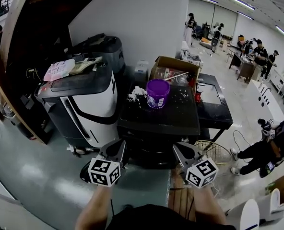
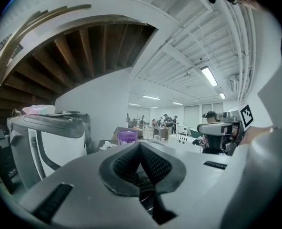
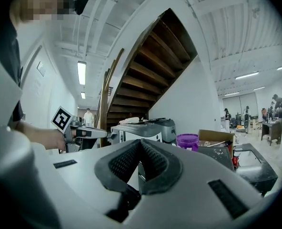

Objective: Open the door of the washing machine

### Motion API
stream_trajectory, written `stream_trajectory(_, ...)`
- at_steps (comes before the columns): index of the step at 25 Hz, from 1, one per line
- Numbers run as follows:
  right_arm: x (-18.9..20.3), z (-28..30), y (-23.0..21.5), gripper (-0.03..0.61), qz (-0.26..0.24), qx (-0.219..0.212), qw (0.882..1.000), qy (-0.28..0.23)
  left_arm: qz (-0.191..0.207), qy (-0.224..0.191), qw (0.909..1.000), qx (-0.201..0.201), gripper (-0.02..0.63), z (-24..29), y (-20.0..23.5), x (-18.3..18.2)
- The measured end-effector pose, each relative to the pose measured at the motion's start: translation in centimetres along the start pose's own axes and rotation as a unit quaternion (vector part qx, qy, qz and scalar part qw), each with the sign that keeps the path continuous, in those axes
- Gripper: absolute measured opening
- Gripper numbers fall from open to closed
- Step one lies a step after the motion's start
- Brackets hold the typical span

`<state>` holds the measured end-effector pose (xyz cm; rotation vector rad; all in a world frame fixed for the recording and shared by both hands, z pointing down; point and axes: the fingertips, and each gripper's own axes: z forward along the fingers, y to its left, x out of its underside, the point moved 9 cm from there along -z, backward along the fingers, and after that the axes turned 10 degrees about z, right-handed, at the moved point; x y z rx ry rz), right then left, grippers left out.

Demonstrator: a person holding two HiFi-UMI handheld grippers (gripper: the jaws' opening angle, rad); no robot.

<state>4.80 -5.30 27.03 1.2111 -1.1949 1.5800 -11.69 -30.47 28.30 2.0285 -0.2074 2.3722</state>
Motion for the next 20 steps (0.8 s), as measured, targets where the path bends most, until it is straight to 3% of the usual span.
stream_trajectory(20, 1.3, -2.2, -0.8, 0.017, 0.02, 0.001, 1.0, 0.009, -0.01, 0.029, 0.9995, -0.01, 0.018, -0.6, -1.8, 1.4)
